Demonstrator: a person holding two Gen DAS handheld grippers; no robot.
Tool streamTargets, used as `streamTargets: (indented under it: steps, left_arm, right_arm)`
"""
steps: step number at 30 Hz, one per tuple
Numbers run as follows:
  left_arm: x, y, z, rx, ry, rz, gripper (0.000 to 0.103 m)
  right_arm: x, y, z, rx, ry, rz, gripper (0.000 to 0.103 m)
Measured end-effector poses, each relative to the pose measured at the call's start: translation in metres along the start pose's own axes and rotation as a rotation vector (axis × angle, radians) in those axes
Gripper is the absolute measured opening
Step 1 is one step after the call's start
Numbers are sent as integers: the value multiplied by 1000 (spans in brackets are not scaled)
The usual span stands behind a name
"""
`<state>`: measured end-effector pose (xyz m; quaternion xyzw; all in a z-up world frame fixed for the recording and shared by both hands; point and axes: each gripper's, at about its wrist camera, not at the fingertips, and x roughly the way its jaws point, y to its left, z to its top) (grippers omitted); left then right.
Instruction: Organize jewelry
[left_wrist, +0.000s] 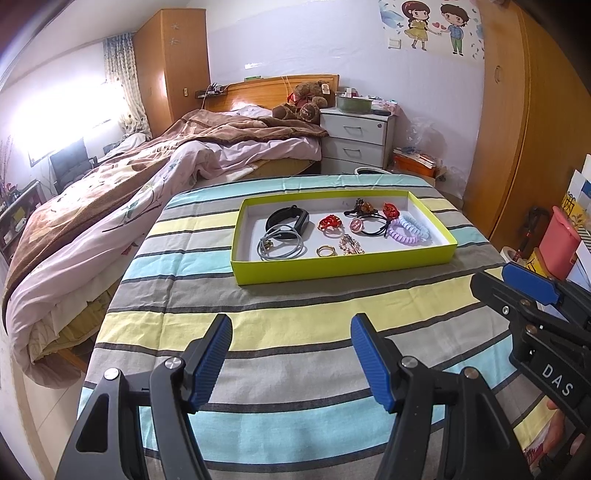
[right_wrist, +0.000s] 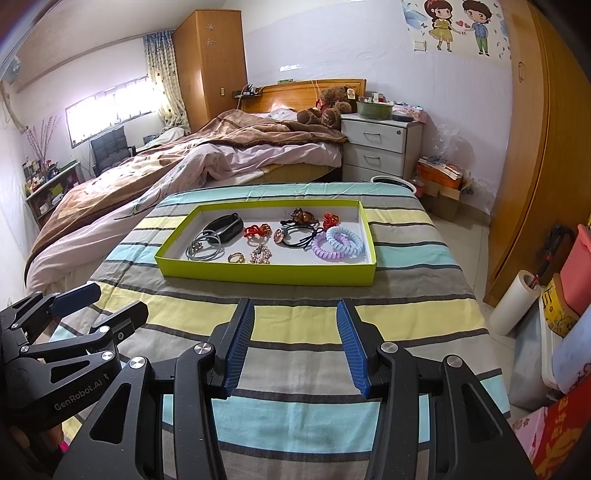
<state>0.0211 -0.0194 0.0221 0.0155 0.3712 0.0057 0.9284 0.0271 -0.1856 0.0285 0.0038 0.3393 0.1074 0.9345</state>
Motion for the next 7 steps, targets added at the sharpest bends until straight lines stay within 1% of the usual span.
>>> streamTargets:
  steps: [7]
  left_arm:
    - [0,-1,0,2,1,-1,66]
  right_arm:
    - [0,0,-1,1,1,-1,47]
